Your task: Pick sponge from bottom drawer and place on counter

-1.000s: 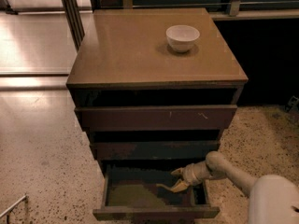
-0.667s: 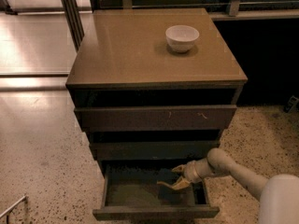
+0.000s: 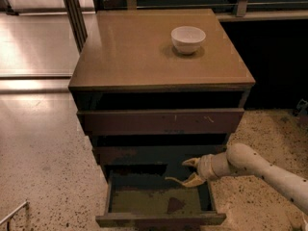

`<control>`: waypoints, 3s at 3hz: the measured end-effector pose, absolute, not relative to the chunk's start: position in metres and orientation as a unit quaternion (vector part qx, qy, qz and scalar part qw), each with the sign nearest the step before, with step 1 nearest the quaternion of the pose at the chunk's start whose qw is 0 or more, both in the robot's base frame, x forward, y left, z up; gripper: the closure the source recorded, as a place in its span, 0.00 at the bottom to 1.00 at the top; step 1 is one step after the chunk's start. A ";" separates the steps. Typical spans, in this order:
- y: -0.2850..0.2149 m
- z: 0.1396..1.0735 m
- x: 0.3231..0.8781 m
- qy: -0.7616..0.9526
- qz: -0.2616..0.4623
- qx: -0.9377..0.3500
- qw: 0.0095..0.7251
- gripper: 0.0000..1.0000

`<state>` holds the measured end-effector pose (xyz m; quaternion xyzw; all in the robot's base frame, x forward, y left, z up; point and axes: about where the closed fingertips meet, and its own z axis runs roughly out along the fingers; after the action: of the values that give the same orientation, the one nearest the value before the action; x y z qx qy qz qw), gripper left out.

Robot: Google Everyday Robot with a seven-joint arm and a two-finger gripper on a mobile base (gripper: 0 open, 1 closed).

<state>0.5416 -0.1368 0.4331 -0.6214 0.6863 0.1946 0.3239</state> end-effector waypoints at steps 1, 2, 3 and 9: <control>-0.130 0.457 0.521 0.672 0.184 -0.647 0.310 1.00; -0.130 0.458 0.520 0.672 0.184 -0.647 0.310 1.00; -0.131 0.489 0.513 0.679 0.191 -0.641 0.303 1.00; -0.104 0.748 0.479 0.692 0.204 -0.646 0.250 1.00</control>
Offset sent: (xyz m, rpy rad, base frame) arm -0.0209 0.0061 0.0247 -0.0406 -0.0138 0.0497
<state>0.4795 -0.1041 0.7477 -0.6457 0.6923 0.2039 0.2496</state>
